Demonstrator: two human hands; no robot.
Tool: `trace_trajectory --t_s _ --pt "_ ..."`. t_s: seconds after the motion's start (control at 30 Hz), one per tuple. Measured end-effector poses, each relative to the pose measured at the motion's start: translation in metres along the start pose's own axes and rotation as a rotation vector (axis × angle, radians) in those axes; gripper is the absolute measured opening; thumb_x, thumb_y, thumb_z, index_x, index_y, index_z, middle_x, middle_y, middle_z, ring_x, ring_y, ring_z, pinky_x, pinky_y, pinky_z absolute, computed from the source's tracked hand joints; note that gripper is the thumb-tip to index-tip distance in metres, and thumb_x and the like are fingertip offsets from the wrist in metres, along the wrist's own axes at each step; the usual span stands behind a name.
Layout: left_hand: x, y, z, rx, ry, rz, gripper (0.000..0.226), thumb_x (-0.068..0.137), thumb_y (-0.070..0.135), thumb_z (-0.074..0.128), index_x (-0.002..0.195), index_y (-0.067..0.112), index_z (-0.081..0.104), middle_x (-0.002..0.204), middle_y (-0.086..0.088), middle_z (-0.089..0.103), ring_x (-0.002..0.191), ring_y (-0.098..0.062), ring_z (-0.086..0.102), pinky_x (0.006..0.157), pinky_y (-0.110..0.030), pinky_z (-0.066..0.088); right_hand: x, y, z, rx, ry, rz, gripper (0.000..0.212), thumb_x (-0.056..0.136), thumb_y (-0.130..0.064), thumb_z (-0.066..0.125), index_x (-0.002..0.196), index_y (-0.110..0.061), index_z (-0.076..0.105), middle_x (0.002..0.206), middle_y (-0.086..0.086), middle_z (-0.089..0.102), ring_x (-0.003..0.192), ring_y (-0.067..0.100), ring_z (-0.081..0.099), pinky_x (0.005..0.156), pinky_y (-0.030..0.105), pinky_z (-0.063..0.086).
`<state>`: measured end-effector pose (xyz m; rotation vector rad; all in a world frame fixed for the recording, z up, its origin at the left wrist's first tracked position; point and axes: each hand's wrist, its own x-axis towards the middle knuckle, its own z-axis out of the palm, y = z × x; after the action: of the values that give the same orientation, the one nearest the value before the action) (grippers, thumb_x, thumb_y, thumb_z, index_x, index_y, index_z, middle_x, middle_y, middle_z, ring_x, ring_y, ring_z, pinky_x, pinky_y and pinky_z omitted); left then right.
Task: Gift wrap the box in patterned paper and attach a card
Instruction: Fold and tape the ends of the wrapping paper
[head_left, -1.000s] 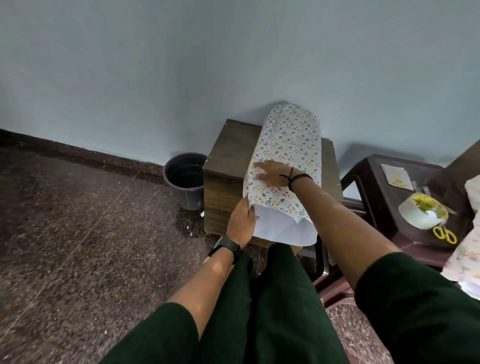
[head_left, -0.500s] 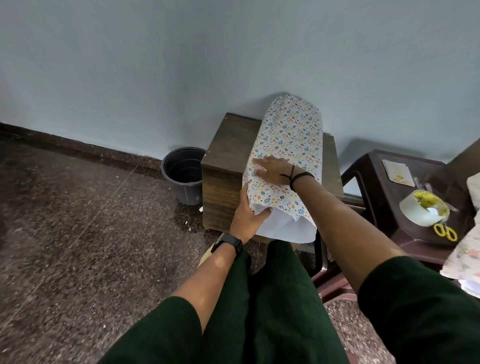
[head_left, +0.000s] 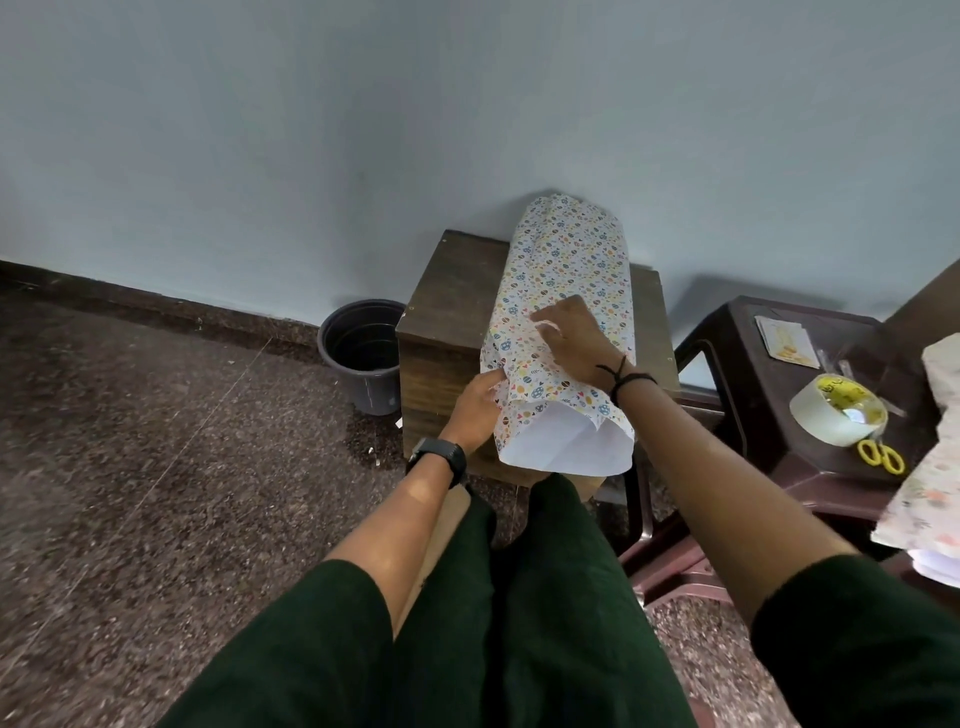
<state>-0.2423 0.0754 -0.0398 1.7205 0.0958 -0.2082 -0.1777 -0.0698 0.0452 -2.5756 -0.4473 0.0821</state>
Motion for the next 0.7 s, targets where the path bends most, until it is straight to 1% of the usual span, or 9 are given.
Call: trace_trajectory --t_s 0.03,0.1,0.2,0.27,0.33,0.4,0.47,0.57,0.7 --pt "-0.002 0.007 -0.001 -0.052 0.001 -0.032 0.031 0.099 0.013 0.043 0.126 0.015 0.057 0.128 0.004 0.052 0.12 -0.015 0.05 0.099 -0.027 0.04 -0.011 0.004 -0.002 0.048 0.127 0.026 0.029 0.096 -0.007 0.04 0.118 -0.008 0.058 0.123 0.013 0.042 0.113 0.024 0.041 0.099 0.03 0.031" --pt "-0.007 0.02 0.0 -0.155 0.004 -0.068 0.034 0.101 0.021 0.034 0.126 0.012 0.056 0.119 0.004 0.056 0.114 -0.015 0.053 0.088 -0.024 0.038 -0.037 0.013 -0.004 0.179 0.323 0.087 0.037 0.09 0.005 0.041 0.122 -0.007 0.056 0.129 0.014 0.044 0.121 0.024 0.043 0.101 0.021 0.028" --pt "-0.008 0.03 0.004 -0.246 0.014 -0.104 0.048 0.103 0.039 0.022 0.134 0.013 0.046 0.12 0.005 0.051 0.109 -0.012 0.046 0.091 -0.028 0.028 -0.078 0.034 -0.004 0.335 0.516 0.28 0.045 0.085 0.008 0.042 0.124 -0.011 0.053 0.133 0.009 0.048 0.122 0.022 0.046 0.101 0.028 0.037" --pt "-0.002 0.03 0.006 -0.239 0.01 -0.11 0.048 0.1 0.048 0.03 0.133 0.017 0.046 0.122 0.008 0.052 0.11 -0.011 0.049 0.096 -0.029 0.031 -0.102 0.052 0.006 0.461 0.52 0.391 0.048 0.083 0.0 0.055 0.128 -0.018 0.049 0.135 0.002 0.048 0.123 0.02 0.046 0.1 0.036 0.041" --pt "0.005 0.026 0.008 -0.221 0.047 -0.095 0.054 0.094 0.052 0.045 0.136 0.019 0.039 0.133 0.001 0.053 0.114 -0.017 0.054 0.104 -0.036 0.039 -0.12 0.061 0.018 0.53 0.417 0.419 0.064 0.08 -0.013 0.066 0.137 -0.024 0.038 0.14 -0.004 0.045 0.123 0.019 0.047 0.102 0.042 0.041" --pt "0.007 0.026 0.01 -0.218 0.088 -0.101 0.065 0.091 0.049 0.053 0.142 0.023 0.024 0.139 -0.004 0.047 0.118 -0.022 0.054 0.104 -0.045 0.042 -0.128 0.062 0.028 0.533 0.324 0.412 0.078 0.081 -0.011 0.065 0.145 -0.025 0.022 0.148 0.001 0.037 0.128 0.025 0.044 0.104 0.05 0.04" --pt "0.006 0.028 0.013 -0.222 0.095 -0.095 0.065 0.093 0.043 0.053 0.144 0.028 0.017 0.141 -0.001 0.046 0.12 -0.022 0.053 0.104 -0.047 0.042 -0.131 0.057 0.036 0.55 0.28 0.346 0.085 0.081 -0.006 0.063 0.148 -0.022 0.013 0.152 0.002 0.031 0.135 0.02 0.035 0.109 0.047 0.035" --pt "0.007 0.03 0.015 -0.196 0.092 -0.093 0.063 0.091 0.042 0.051 0.145 0.027 0.021 0.138 0.001 0.049 0.119 -0.021 0.053 0.104 -0.048 0.042 -0.127 0.042 0.047 0.596 0.346 0.248 0.086 0.076 -0.008 0.067 0.147 -0.021 0.02 0.146 -0.002 0.037 0.132 0.008 0.033 0.109 0.039 0.033" --pt "0.01 0.03 0.014 -0.198 0.107 -0.086 0.053 0.094 0.033 0.052 0.143 0.024 0.034 0.131 0.004 0.056 0.11 -0.014 0.058 0.101 -0.043 0.045 -0.12 0.034 0.064 0.555 0.499 0.273 0.089 0.075 -0.017 0.075 0.147 -0.016 0.022 0.144 0.004 0.035 0.134 0.016 0.031 0.11 0.04 0.033"
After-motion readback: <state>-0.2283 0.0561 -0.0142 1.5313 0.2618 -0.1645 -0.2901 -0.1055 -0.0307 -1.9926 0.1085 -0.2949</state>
